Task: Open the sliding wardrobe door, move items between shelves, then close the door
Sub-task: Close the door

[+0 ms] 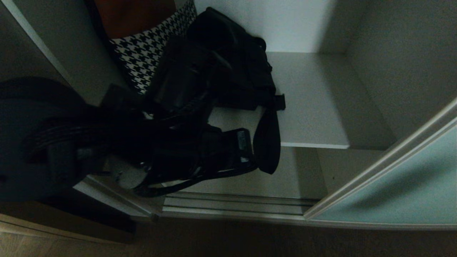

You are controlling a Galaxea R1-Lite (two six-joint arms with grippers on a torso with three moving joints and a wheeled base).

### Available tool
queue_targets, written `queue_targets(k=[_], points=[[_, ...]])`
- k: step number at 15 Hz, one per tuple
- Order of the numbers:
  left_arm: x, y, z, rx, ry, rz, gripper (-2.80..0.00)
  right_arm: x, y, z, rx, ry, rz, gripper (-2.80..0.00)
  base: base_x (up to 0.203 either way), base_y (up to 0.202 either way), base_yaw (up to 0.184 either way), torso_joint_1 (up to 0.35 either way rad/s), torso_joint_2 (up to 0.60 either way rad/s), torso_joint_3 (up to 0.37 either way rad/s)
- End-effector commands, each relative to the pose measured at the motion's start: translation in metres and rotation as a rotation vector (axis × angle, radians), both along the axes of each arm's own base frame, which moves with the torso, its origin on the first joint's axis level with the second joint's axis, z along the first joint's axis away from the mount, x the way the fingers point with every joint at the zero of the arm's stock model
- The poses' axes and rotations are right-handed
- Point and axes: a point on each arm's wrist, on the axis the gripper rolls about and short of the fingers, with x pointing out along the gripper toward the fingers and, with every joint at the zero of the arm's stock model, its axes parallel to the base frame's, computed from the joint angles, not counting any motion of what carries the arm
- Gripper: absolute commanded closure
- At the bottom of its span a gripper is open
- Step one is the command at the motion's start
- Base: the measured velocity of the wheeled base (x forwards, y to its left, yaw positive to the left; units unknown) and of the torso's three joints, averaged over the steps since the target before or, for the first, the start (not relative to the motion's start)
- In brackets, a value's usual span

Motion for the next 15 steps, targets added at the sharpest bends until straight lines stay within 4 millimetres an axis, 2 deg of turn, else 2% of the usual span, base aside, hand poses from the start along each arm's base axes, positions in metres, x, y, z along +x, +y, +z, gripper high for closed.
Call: queue_targets(k=[1, 4, 7, 9, 12, 15], points=[[-0.024, 0.040, 0.011, 0.038, -0.095, 0.019, 0.00, 0.000, 0.000, 0.000, 0.000, 0.000, 0.001, 0.00, 0.000, 0.000, 0.000, 0.000, 0.00, 0.000], [-0.032, 0.100, 0.009, 0.144, -0.226, 0.155, 0.00, 0.000, 0.000, 0.000, 0.000, 0.000, 0.001, 0.00, 0.000, 0.000, 0.000, 0.000, 0.00, 0.000], [-0.047, 0.160, 0.018, 0.179, -0.314, 0.308, 0.00, 0.000, 0.000, 0.000, 0.000, 0.001, 0.001, 0.00, 0.000, 0.000, 0.000, 0.000, 0.00, 0.000], [-0.061, 0.189, 0.019, 0.187, -0.351, 0.364, 0.00, 0.000, 0.000, 0.000, 0.000, 0.001, 0.001, 0.00, 0.000, 0.000, 0.000, 0.000, 0.00, 0.000], [-0.104, 0.220, 0.012, 0.148, -0.418, 0.402, 0.00, 0.000, 0.000, 0.000, 0.000, 0.000, 0.001, 0.00, 0.000, 0.000, 0.000, 0.000, 0.00, 0.000], [-0.155, 0.225, -0.017, 0.133, -0.490, 0.403, 0.00, 0.000, 0.000, 0.000, 0.000, 0.001, 0.001, 0.00, 0.000, 0.000, 0.000, 0.000, 0.00, 0.000]])
